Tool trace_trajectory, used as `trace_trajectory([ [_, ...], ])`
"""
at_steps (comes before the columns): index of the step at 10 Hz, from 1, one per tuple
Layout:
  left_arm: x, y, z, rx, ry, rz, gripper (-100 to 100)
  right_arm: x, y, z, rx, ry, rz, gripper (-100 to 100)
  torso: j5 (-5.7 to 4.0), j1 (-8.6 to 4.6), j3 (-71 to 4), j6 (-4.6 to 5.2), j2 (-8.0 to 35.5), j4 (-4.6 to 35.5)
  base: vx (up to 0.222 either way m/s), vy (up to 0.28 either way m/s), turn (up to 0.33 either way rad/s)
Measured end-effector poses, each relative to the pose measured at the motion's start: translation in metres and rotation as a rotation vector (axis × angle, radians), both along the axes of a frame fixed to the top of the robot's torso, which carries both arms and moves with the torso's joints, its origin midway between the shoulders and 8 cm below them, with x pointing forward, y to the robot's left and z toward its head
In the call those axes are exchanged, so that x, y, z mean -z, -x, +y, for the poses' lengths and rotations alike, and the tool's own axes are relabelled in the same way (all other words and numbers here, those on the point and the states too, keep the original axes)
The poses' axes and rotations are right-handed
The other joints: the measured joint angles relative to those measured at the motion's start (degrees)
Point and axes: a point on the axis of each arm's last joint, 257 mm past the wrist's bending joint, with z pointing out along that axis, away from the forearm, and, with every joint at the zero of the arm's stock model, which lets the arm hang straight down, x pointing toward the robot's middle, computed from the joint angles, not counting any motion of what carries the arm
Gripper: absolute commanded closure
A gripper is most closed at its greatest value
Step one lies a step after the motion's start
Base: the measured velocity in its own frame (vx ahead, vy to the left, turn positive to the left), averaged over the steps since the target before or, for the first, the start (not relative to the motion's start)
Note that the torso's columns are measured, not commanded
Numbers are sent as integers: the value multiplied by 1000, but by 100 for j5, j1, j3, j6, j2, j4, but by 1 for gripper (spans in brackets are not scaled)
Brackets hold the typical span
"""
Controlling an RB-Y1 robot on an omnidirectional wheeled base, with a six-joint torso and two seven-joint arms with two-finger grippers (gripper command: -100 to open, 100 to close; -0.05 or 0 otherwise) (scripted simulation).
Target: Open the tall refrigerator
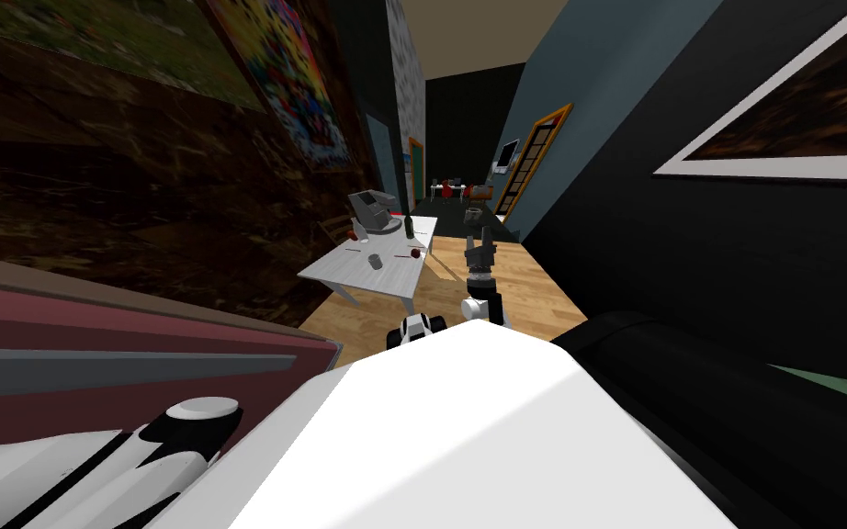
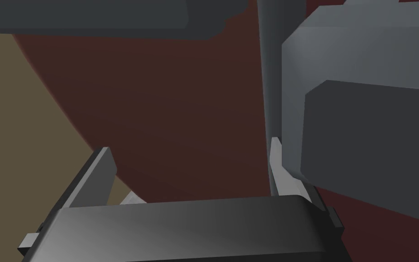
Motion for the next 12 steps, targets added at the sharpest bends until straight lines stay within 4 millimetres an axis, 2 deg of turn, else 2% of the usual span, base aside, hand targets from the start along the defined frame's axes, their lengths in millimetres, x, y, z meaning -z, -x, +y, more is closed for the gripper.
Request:
trace_trajectory([
  [2,-18,7,-3,-16,-7,-1,-100,0,0,0,0,0,0,0,13,-11,28,-17,23,5,-12,31,-28],
  [3,-18,8,-3,-18,-7,0,100,0,0,0,0,0,0,0,22,-14,37,-26,32,7,4,-7,39],
  [6,-11,4,-5,-5,-20,-11,100,0,0,0,0,0,0,0,71,-27,57,-17,23,-16,15,-2,39],
  [7,-14,5,-6,-6,-27,-14,-100,0,0,0,0,0,0,0,59,-27,60,-22,34,-8,22,15,-110],
  [9,-23,4,-4,-18,-31,-2,-100,0,0,0,0,0,0,0,43,-11,24,1,-1,-17,20,30,-56],
  [12,-41,11,-8,-33,-47,-6,-100,0,0,0,0,0,0,0,34,-35,65,-36,52,9,-15,33,-45],
])
